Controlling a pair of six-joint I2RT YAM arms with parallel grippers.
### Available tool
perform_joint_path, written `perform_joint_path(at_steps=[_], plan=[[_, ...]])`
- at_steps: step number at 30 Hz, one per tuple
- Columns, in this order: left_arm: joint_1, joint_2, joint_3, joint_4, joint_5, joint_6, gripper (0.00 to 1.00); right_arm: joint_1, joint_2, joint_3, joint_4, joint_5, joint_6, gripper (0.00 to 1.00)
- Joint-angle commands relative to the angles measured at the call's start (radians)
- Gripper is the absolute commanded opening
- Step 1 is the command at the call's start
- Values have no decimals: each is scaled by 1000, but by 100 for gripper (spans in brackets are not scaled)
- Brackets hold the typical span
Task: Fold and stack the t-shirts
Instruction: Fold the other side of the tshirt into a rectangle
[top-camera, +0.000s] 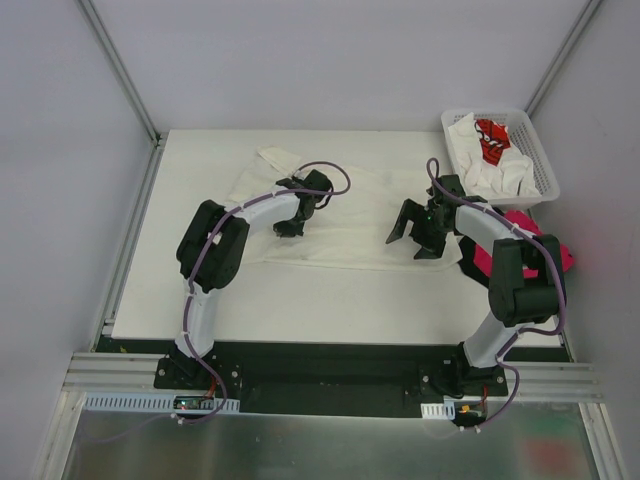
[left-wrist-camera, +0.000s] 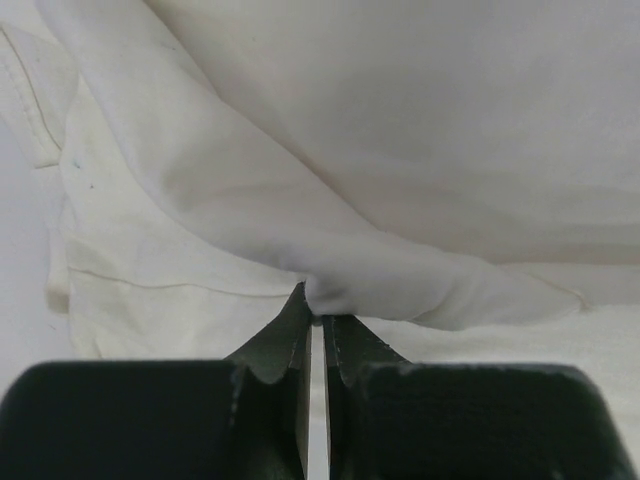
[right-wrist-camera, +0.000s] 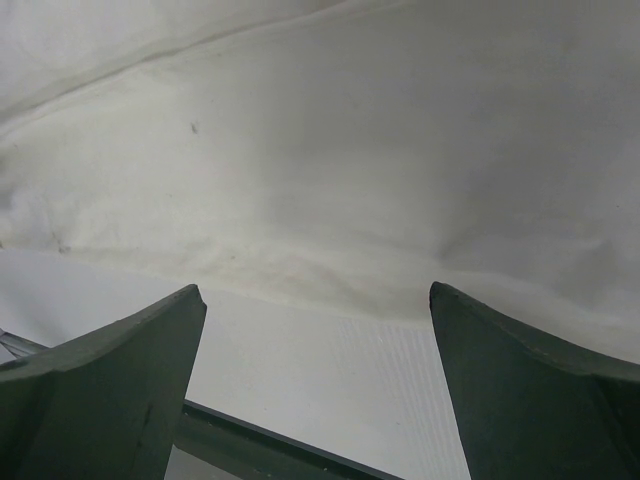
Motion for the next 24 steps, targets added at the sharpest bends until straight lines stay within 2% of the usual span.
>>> perform_joint_path(at_steps=[1,14,21,24], plan=[[-5,8,45,-3,-57,-12,0,-4,-22,-14,18,-19,3,97],[-3,149,335,-4,-41,45,3,-1,-16,-14,21,-28,5,97],[-3,209,409,-4,-31,54,4,-2,-28,-25,21,-33,3,96],[-3,209,406,-4,-23,65,9,-4,-46,-31,13,-24,-1,96]])
